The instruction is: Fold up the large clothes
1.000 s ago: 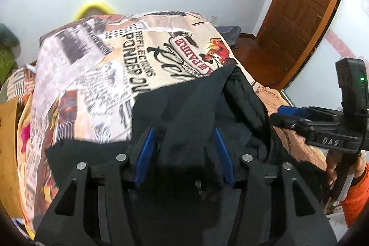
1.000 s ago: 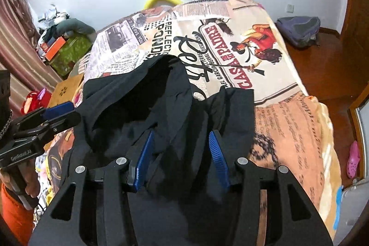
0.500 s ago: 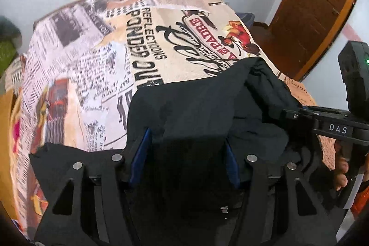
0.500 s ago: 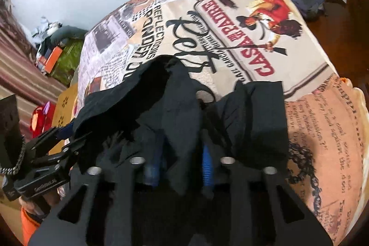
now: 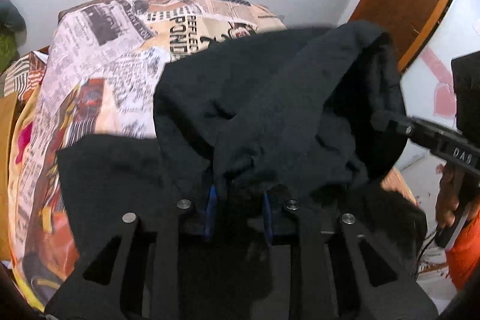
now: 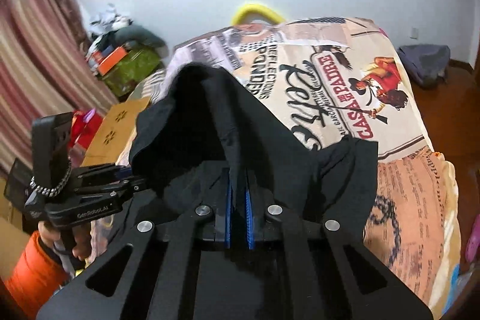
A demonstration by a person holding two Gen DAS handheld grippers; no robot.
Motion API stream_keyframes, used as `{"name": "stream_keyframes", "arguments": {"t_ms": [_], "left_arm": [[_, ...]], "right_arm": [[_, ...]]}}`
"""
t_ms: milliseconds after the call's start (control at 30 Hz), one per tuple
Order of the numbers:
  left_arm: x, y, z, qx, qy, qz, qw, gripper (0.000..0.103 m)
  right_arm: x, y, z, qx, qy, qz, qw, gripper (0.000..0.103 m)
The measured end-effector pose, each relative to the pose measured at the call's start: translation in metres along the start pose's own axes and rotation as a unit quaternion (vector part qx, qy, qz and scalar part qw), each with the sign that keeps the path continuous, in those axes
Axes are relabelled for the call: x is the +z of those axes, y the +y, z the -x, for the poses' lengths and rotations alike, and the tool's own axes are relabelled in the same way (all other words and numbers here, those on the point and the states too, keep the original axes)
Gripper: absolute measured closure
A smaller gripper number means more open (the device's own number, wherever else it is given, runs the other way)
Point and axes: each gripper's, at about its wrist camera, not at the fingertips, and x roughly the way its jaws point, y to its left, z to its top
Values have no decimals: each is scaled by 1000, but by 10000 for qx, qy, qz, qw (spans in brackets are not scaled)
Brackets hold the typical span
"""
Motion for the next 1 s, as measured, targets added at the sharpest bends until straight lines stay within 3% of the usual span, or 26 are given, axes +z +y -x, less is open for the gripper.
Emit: {"name": "stream_keyframes", "arguments": {"t_ms": [233, 367, 467, 567, 733, 1000], "left_arm": [[-61, 1, 30, 301, 332, -85, 9990, 70], [-83, 6, 63, 541, 147, -9, 9984, 70], [-86, 9, 87, 722, -45, 31, 9974, 63], [-84, 9, 105, 862, -254, 65, 9959, 62], [-73, 3, 112, 893, -438, -17, 9950, 61], [-60, -34, 68, 697, -272, -313, 9967, 61]], "right_arm": [[-38, 27, 20, -125, 546, 435, 9975, 91], [-57, 30, 30, -336, 796, 504, 9950, 86], [-67, 31, 39, -405, 913, 526, 9936, 83], [-71, 37, 53, -409, 846, 584, 9939, 83], [-60, 45, 83, -377, 333, 636, 9967, 80], [-36, 67, 60, -354, 232, 496, 9979, 80]]}}
